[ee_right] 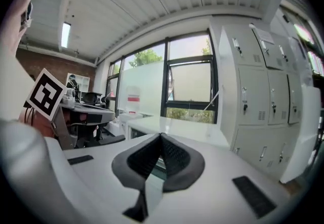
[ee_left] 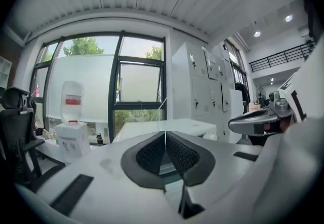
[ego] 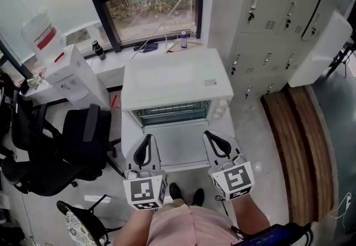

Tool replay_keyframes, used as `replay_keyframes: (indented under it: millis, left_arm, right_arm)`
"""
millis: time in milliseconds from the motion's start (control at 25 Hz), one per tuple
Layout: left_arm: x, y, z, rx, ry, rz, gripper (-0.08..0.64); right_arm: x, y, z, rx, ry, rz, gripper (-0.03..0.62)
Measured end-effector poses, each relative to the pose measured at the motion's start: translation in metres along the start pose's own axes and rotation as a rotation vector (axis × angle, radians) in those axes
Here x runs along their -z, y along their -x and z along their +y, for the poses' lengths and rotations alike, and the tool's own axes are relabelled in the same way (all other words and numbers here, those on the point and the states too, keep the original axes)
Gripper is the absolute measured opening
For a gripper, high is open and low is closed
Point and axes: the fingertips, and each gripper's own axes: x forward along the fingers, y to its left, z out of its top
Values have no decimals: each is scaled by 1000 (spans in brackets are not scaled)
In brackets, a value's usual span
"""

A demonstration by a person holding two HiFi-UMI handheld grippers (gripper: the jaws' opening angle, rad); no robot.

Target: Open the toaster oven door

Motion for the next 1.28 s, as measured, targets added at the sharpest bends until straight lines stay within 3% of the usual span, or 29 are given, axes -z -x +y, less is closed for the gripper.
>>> replay_keyframes:
  millis: [200, 640, 880, 1280]
  left_arm:
    - [-44, 9, -6, -5, -16, -108, 17]
    - [-41, 13, -11, 12, -32, -111, 17]
    - [-35, 15, -10, -4, -23, -64, 17]
    - [-36, 13, -15, 20, -17, -93, 17]
  right_arm:
    - [-40, 9, -1, 32, 46, -95, 0]
    - [-52, 16, 1, 52, 77, -132, 0]
    - [-55, 17, 4, 42, 77, -138, 0]
    - [-56, 15, 5, 43, 85, -165, 0]
